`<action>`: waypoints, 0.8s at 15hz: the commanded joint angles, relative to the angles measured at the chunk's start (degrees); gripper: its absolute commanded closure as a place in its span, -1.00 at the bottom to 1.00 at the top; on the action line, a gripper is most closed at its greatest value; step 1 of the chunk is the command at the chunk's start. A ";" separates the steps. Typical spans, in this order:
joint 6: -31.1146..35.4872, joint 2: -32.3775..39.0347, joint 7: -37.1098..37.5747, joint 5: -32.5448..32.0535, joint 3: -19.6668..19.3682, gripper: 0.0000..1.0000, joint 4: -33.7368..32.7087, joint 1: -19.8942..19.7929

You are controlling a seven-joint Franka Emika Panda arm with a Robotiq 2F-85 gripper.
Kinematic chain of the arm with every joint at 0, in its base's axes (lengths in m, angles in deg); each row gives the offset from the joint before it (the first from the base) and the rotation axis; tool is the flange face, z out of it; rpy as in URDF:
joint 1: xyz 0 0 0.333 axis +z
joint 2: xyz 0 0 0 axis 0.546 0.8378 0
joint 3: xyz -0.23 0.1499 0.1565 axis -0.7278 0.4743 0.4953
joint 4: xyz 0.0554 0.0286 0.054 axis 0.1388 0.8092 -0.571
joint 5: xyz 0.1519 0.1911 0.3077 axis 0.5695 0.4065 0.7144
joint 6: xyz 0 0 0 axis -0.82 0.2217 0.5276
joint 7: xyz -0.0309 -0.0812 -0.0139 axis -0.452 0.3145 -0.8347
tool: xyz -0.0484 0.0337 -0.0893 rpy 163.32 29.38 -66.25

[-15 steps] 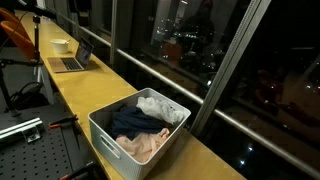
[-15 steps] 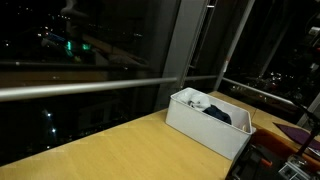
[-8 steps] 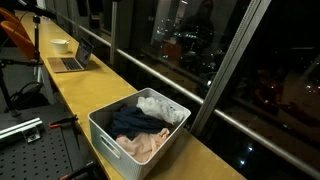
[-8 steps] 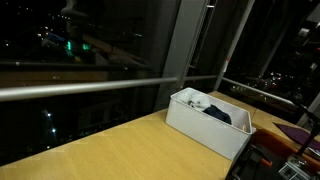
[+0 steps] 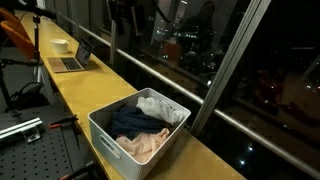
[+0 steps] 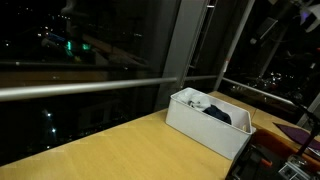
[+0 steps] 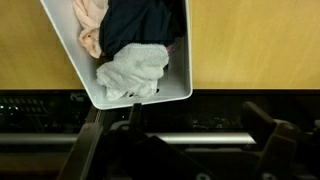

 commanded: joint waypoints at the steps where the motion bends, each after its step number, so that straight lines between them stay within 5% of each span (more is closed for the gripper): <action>1: 4.43 11.92 -0.97 -2.86 0.41 -1.00 -8.07 -1.15; 12: 5.66 38.95 -6.45 1.03 0.15 -1.00 -28.44 -6.97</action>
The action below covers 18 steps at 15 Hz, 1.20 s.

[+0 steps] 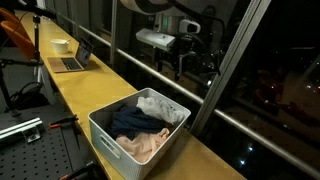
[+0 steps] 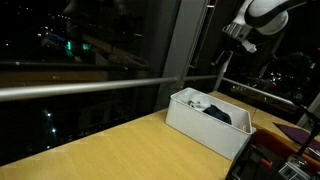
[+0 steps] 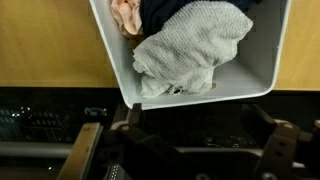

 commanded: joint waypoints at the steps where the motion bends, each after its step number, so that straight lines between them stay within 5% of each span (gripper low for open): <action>1: -0.03 9.03 -1.69 3.22 1.64 -1.00 -8.11 -1.62; 10: -0.36 25.19 -1.92 7.73 5.32 -1.00 -16.29 -4.49; 16: -0.11 31.75 -1.20 6.87 5.49 -1.00 -14.99 -5.13; 17: -0.22 32.21 -1.00 6.82 5.40 -0.50 -14.52 -5.26; 18: -0.50 31.83 -0.43 6.55 5.05 -0.47 -13.52 -5.25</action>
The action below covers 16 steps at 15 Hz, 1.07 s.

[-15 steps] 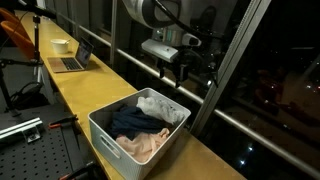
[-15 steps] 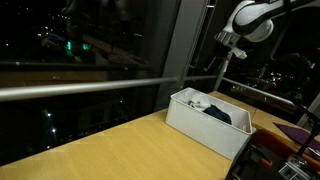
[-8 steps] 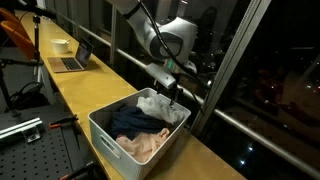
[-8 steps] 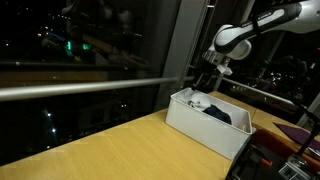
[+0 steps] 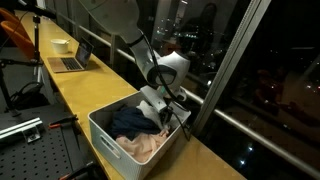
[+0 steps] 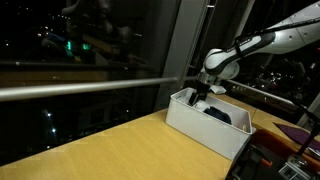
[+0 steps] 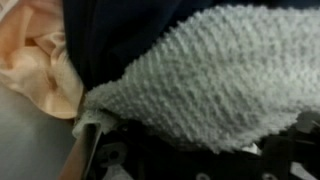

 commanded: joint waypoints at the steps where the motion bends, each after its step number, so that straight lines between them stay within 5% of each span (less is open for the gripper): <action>1: -0.51 0.17 0.84 -0.05 0.57 -0.35 1.75 -1.39; 9: 0.29 -20.39 -1.87 7.18 3.15 0.87 16.17 -4.53; 12: -1.41 -29.31 -5.43 12.43 3.72 0.92 20.64 -5.04; 16: -4.61 -39.74 -7.52 10.49 2.51 0.88 22.50 -1.27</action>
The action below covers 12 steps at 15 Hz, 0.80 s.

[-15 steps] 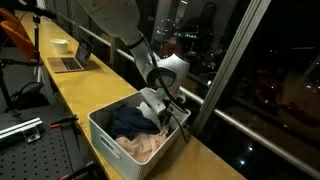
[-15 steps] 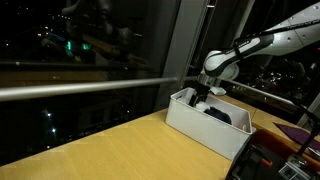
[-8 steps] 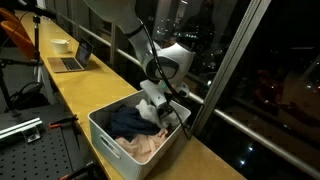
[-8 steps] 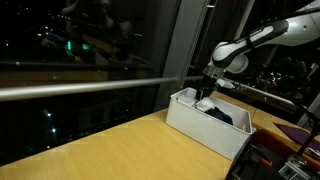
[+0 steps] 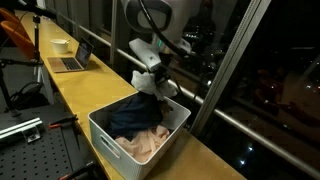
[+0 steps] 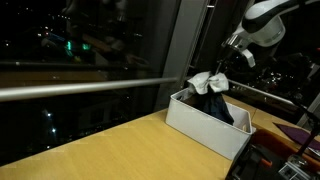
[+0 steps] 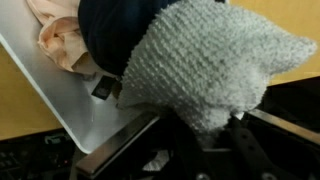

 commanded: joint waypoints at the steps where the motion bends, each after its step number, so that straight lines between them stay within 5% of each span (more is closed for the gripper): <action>1: -5.10 -10.61 -2.39 -0.41 -0.04 0.88 2.60 3.29; 6: -20.92 -18.10 -1.15 -2.54 1.93 0.88 -1.52 11.71; 12: -31.74 -22.44 3.11 -8.96 7.62 0.88 -11.85 20.41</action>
